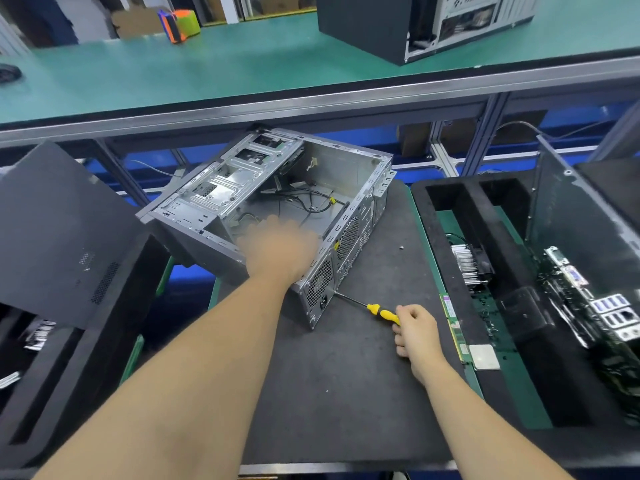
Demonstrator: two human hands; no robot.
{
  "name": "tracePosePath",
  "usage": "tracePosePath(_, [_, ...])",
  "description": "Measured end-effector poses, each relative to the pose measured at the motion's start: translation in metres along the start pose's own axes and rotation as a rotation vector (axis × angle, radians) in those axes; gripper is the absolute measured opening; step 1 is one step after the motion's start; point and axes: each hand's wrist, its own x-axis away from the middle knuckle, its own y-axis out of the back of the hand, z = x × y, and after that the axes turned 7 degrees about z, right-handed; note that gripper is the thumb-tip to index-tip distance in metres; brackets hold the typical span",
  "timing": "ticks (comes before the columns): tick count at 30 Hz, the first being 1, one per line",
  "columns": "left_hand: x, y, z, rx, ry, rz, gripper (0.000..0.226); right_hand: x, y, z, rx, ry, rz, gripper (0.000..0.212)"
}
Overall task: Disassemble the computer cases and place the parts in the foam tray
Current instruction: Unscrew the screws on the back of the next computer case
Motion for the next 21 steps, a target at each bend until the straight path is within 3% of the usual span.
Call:
tracePosePath(3, [0.002,-0.001,0.003,-0.016,-0.012,0.003,0.056,0.008,0.004,0.0,-0.173,-0.033,0.07,0.01])
tracePosePath(6, [0.003,-0.002,0.006,-0.029,-0.035,-0.001,0.057,0.01,0.006,0.0,-0.283,-0.106,0.089,0.018])
tracePosePath(10, [0.002,-0.002,0.006,-0.036,-0.034,-0.015,0.057,0.004,0.0,0.003,0.001,-0.099,0.015,0.034])
tracePosePath(14, [0.004,-0.002,0.005,-0.029,-0.035,-0.016,0.056,0.003,0.0,-0.003,0.266,0.116,-0.029,0.039])
tracePosePath(21, [0.007,0.002,0.004,-0.037,-0.039,0.009,0.057,0.02,0.002,-0.006,0.504,0.369,-0.041,0.029])
